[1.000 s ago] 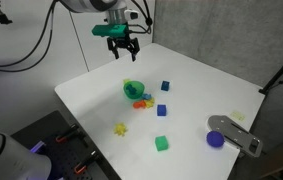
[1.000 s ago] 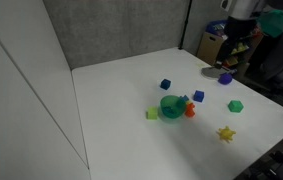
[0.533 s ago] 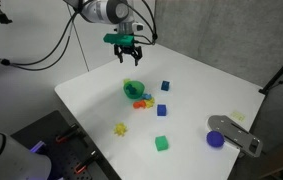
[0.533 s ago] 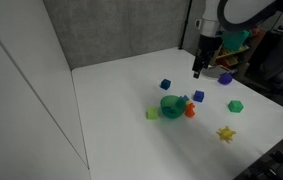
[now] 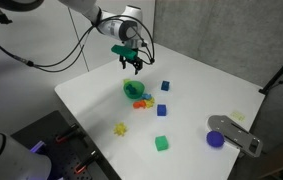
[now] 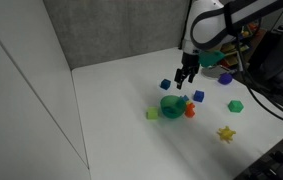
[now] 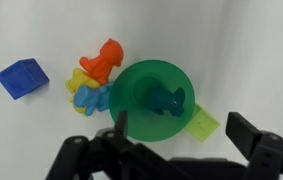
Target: Shift the item, which is in the bowl, to the table
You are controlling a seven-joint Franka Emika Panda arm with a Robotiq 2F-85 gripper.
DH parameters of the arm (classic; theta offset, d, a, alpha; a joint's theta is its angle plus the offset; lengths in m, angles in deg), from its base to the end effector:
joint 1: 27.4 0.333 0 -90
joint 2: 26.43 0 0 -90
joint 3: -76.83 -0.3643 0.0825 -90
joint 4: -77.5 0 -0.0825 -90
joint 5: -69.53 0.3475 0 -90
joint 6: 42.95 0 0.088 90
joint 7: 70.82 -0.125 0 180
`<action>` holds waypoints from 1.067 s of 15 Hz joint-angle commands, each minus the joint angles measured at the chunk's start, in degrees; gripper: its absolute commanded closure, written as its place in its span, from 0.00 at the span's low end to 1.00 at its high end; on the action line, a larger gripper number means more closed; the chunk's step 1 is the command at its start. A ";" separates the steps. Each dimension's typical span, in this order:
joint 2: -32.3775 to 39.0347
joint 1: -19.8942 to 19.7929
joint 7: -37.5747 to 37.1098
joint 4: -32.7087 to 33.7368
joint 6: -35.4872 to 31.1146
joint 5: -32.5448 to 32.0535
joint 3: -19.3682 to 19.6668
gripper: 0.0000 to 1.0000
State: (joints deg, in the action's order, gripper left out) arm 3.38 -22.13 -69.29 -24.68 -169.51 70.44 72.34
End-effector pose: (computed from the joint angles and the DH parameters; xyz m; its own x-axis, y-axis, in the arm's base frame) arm 0.6335 0.1041 0.3051 0.9795 0.1792 -0.0923 0.1749 -0.9832 -0.0532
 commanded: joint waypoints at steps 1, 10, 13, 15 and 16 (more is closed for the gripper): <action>1.15 0.00 -0.51 0.88 -0.36 0.54 -0.01 0.00; 4.82 -0.29 -2.35 3.17 -1.28 1.48 0.68 0.00; 6.62 -0.73 -2.52 2.82 -4.53 2.19 0.72 0.00; 8.25 -0.87 -2.73 2.81 -6.75 2.42 0.64 0.00; 9.20 -1.05 -2.61 2.90 -8.02 2.82 0.40 0.00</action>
State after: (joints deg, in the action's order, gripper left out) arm 10.50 -22.71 -70.99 -22.38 -174.76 71.75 73.16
